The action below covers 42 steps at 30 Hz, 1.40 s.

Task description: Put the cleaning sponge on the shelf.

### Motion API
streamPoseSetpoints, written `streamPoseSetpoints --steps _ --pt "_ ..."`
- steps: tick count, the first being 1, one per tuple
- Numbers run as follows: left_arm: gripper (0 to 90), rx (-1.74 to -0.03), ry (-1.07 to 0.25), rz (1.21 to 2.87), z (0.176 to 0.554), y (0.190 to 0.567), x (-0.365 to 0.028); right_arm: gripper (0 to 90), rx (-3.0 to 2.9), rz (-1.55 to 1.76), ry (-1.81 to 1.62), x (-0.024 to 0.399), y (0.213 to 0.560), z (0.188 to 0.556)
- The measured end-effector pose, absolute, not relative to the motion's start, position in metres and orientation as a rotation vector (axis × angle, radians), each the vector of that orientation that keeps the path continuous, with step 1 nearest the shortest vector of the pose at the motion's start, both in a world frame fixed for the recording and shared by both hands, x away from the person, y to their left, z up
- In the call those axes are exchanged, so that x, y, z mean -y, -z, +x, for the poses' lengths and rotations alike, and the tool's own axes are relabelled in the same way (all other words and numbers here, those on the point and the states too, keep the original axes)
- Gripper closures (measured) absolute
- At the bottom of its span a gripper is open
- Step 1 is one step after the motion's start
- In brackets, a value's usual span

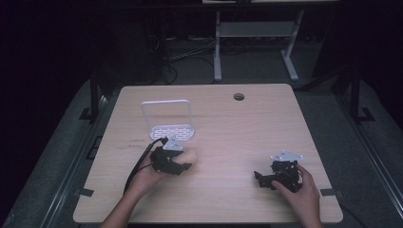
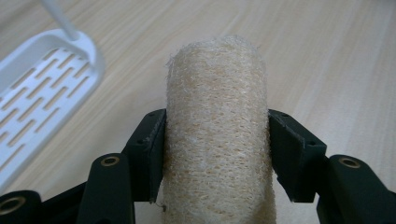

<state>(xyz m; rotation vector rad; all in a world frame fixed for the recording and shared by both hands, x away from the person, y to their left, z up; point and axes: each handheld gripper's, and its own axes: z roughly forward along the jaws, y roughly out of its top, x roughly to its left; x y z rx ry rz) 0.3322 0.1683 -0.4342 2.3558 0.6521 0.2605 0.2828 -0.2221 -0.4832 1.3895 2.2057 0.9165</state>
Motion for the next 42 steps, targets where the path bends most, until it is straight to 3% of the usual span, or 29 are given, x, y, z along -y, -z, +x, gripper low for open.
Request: streamPoseSetpoints --steps 21,42 --pt "41.6 -0.836 -0.379 2.3 0.343 0.432 -0.192 0.0 -2.206 1.39 -0.916 0.222 0.483 0.283" --pt "41.6 -0.932 -0.399 2.265 0.368 0.432 -0.201 0.0 -2.206 1.39 -0.916 0.222 0.483 0.283"
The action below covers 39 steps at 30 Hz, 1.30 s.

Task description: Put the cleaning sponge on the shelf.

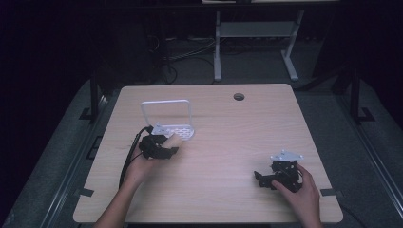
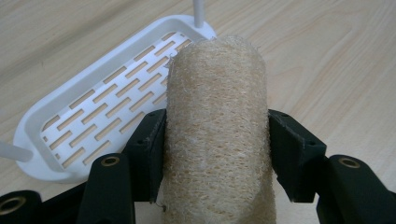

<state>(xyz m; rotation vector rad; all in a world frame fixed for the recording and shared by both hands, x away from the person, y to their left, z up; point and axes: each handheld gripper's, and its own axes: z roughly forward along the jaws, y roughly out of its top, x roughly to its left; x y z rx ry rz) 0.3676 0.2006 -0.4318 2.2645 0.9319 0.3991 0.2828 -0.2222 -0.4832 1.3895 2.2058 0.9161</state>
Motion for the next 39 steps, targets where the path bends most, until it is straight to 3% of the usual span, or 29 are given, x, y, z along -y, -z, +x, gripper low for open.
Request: streamPoseSetpoints --steps 39 --pt "41.5 -0.954 -0.442 2.287 0.418 0.427 -0.182 0.0 -2.206 1.389 -0.916 0.222 0.483 0.283"
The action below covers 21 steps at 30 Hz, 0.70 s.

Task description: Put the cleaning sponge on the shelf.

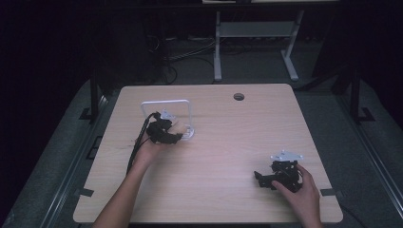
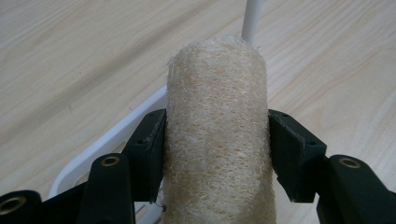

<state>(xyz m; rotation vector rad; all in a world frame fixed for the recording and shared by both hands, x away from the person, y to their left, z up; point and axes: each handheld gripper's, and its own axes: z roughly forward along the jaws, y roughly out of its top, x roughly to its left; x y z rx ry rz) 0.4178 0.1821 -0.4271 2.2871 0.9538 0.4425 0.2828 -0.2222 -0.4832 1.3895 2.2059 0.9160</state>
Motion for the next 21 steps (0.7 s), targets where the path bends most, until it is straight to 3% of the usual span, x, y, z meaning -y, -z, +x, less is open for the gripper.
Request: streamPoseSetpoints --steps 21 --pt "41.0 -0.955 -0.439 2.323 0.432 0.442 -0.176 0.0 -2.206 1.39 -0.916 0.222 0.483 0.283"
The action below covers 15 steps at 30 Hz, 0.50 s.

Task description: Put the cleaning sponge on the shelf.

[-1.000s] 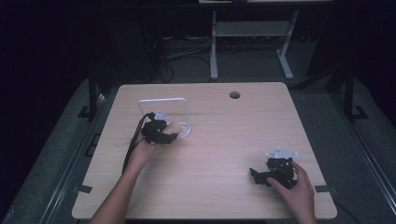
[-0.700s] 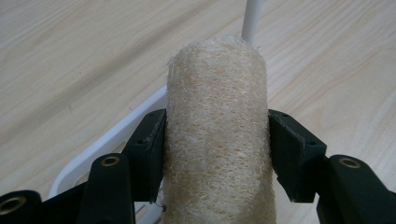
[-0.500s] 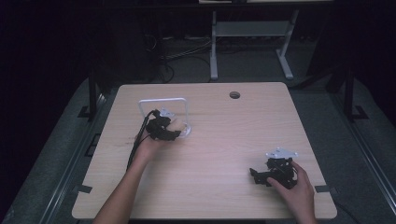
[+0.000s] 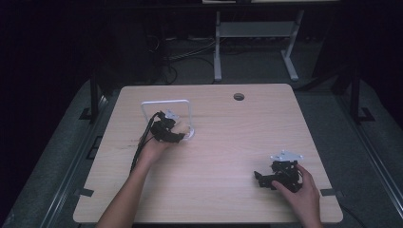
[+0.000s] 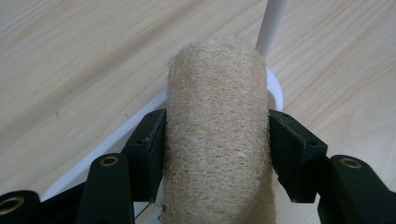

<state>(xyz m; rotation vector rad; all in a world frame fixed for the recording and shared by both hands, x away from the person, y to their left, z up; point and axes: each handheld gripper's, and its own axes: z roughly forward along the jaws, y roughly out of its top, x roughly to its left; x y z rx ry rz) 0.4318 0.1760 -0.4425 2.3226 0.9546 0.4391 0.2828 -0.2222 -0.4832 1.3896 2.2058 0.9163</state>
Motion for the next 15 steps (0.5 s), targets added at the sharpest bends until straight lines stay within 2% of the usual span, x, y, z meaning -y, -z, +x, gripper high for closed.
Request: streamPoseSetpoints --steps 9,15 --pt "40.0 -0.972 -0.427 2.331 0.434 0.4463 -0.1761 0.0 -2.206 1.389 -0.916 0.2222 0.4832 0.2828" --pt "33.2 -0.983 -0.435 2.325 0.4349 0.4461 -0.1777 0.0 -2.206 1.389 -0.916 0.2222 0.4832 0.2828"
